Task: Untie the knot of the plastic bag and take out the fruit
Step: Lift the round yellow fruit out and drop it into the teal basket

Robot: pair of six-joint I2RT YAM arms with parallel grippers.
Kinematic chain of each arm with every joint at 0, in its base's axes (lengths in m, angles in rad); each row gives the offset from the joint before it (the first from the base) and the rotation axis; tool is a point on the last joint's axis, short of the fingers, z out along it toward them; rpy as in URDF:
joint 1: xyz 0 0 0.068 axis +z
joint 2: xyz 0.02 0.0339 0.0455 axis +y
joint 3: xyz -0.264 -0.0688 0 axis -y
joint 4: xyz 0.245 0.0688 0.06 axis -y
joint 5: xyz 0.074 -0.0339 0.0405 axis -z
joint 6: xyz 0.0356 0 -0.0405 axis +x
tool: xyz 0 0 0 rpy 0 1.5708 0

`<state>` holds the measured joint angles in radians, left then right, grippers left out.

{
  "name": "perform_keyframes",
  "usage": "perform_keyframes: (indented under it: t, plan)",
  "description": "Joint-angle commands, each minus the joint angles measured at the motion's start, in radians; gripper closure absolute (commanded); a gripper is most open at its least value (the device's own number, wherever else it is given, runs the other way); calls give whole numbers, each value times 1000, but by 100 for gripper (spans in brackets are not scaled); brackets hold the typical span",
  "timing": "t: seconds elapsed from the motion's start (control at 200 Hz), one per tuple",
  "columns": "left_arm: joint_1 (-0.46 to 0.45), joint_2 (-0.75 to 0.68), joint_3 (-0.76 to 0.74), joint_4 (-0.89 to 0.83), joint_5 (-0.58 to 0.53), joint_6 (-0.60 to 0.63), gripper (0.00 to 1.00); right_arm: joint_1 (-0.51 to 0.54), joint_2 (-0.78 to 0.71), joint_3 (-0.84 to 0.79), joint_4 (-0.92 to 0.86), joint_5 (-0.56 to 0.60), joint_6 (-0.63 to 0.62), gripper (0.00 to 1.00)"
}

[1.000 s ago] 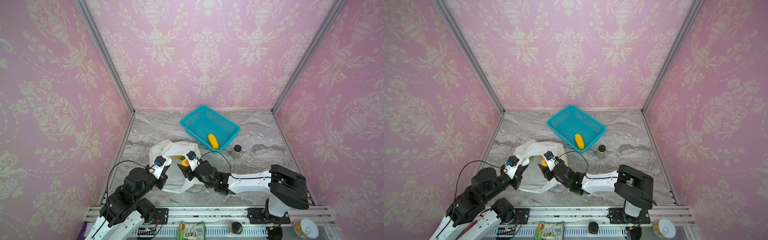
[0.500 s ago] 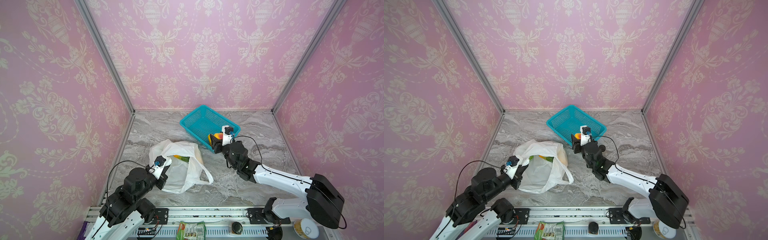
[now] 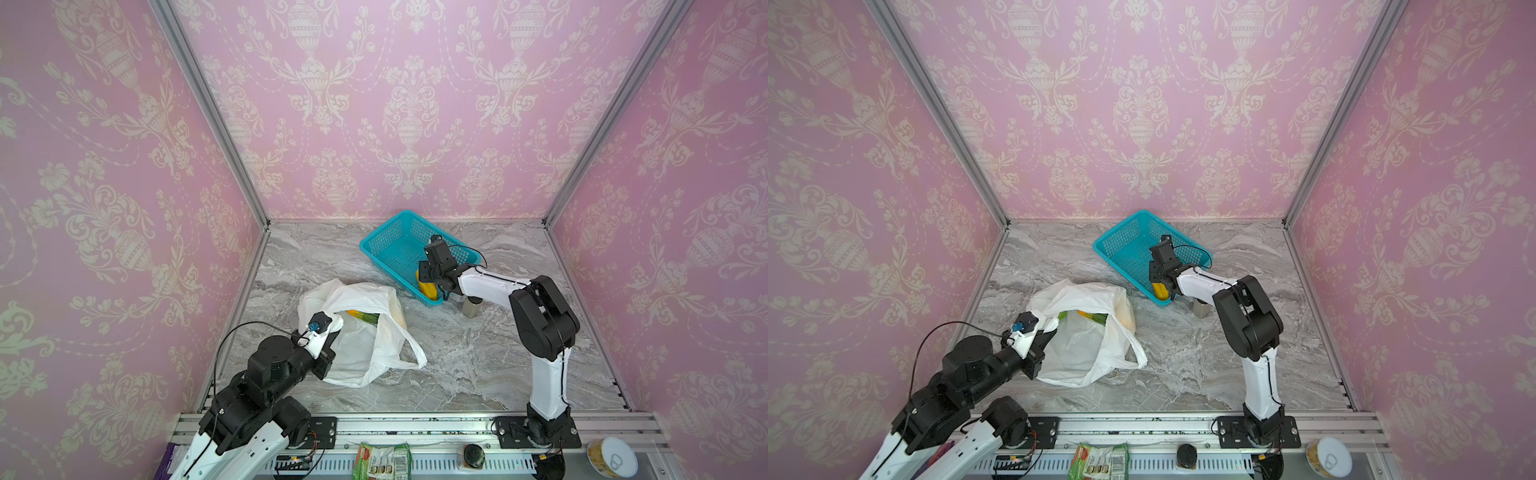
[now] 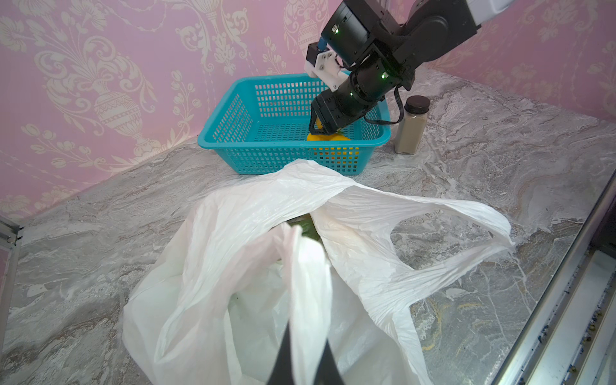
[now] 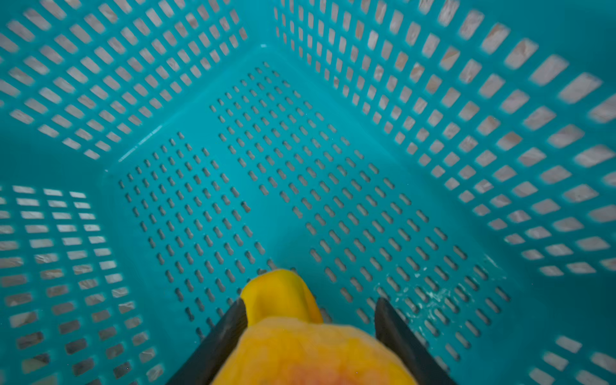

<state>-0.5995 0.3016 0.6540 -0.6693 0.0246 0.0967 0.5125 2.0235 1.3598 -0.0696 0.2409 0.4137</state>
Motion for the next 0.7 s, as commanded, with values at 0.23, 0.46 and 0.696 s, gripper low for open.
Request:
perform_keyframes:
  t: [0.23, 0.46, 0.696]
  plan:
    - [0, -19, 17, 4, 20, 9, 100, -2, -53, 1, -47, -6, 16, 27]
    - [0, -8, 14, 7, 19, 9, 100, 0, -219, -102, -4, -7, 9, 7]
    - [1, -12, 15, 7, 15, 9, 100, 3, -461, -293, 76, 1, -18, 0]
